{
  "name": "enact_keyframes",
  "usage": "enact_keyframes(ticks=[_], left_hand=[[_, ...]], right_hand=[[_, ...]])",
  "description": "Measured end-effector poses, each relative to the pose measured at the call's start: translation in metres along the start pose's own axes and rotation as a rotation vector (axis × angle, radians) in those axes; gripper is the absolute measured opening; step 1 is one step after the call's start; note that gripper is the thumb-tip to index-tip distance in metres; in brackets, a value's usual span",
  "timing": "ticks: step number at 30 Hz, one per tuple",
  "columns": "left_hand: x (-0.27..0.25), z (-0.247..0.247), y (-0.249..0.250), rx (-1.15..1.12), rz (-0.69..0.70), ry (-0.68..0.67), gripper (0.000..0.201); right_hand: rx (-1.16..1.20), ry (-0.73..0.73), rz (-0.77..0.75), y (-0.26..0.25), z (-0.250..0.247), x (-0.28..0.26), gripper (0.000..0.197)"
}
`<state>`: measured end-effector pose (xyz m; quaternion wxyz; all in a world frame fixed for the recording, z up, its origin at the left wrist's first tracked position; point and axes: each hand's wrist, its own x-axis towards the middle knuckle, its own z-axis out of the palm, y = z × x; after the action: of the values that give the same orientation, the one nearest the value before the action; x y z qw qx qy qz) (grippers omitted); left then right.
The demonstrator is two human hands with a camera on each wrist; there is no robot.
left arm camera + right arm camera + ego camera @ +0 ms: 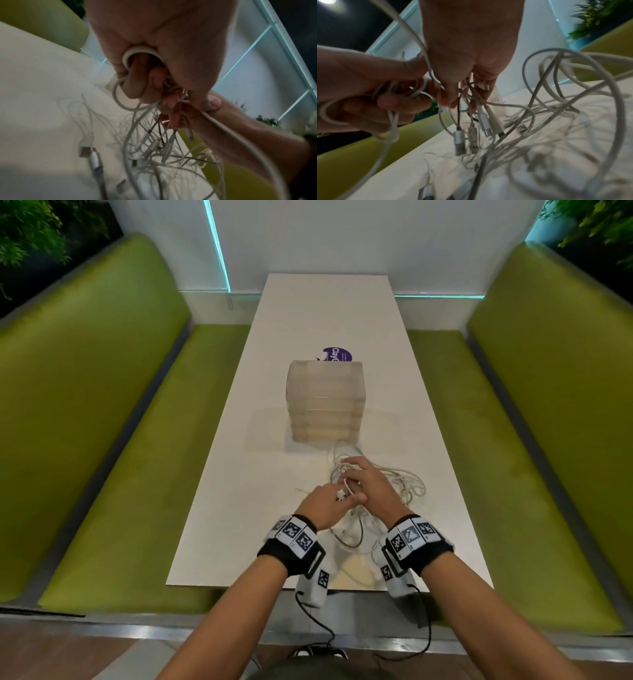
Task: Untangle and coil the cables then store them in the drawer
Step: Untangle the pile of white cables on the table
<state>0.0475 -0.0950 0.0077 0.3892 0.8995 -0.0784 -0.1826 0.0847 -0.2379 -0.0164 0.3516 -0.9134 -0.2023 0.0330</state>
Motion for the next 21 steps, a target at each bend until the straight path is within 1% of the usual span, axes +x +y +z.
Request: enact_keyframes(ticks=[2, 3, 5, 7, 9, 13, 17, 19, 21], left_hand=[[-0.002, -0.005, 0.001, -0.093, 0.027, 0.059, 0.032], [-0.004, -0.011, 0.000, -0.123, 0.035, 0.111, 0.031], [-0.010, -0.025, -0.003, -0.156, 0.053, 0.211, 0.033], [-0.017, -0.041, -0.008, -0.173, 0.074, 0.250, 0.034], [-0.028, -0.058, -0.016, -0.195, 0.080, 0.268, 0.035], [-0.050, -0.091, -0.036, -0.317, 0.042, 0.388, 0.037], [-0.064, -0.111, -0.059, -0.342, -0.033, 0.432, 0.036], [-0.068, -0.112, -0.063, -0.438, -0.087, 0.516, 0.036], [-0.069, -0.118, -0.064, -0.554, -0.151, 0.662, 0.034]], right_hand=[[-0.014, 0.004, 0.030, 0.003, 0.000, -0.001, 0.016], [-0.056, -0.009, 0.042, 0.006, 0.001, -0.002, 0.016], [-0.176, -0.069, 0.091, 0.014, 0.002, -0.004, 0.024], [-0.226, -0.102, 0.174, 0.019, 0.002, -0.005, 0.029], [-0.224, -0.087, 0.210, 0.021, 0.001, -0.003, 0.028], [-0.280, -0.133, 0.195, 0.022, 0.000, -0.001, 0.035], [-0.271, -0.142, 0.158, 0.019, 0.000, 0.001, 0.039], [-0.278, -0.162, 0.102, 0.017, 0.002, 0.001, 0.043], [-0.321, -0.223, 0.021, 0.018, 0.003, -0.002, 0.048]])
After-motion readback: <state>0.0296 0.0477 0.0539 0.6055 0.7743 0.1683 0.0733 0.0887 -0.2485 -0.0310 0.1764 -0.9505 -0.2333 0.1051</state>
